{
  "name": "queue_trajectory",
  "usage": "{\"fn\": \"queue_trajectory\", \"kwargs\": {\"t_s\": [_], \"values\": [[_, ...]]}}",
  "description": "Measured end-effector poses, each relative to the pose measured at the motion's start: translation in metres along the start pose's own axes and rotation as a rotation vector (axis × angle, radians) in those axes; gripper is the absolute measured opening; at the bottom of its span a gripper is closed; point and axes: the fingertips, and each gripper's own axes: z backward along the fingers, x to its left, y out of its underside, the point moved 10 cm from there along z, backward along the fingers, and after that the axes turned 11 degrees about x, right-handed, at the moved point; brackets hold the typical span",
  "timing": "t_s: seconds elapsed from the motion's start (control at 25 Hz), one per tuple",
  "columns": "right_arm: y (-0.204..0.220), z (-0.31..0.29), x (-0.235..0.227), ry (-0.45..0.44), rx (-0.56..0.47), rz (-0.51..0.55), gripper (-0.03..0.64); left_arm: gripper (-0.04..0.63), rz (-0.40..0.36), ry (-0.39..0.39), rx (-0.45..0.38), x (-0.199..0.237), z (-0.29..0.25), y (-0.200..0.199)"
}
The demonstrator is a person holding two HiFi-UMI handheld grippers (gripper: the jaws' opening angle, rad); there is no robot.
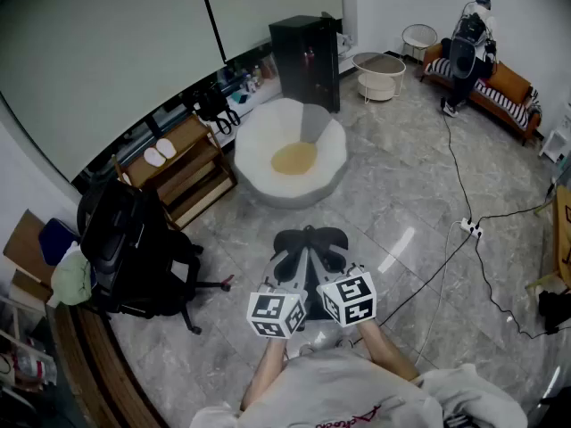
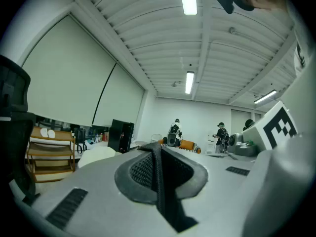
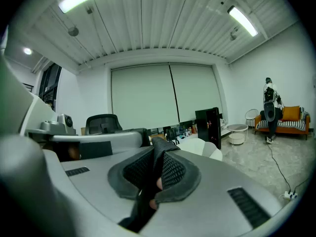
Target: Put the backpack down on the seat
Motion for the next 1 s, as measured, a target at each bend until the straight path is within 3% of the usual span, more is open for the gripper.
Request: {"fn": "queue_trajectory", "kwargs": {"t_s": [1.0], "values": [[0.016,0.018,-0.082,-0.044,0.022,-0.012,0.043,0.046,0.046,-0.032,0.029,-0.052,-0.064,0.013]]}}
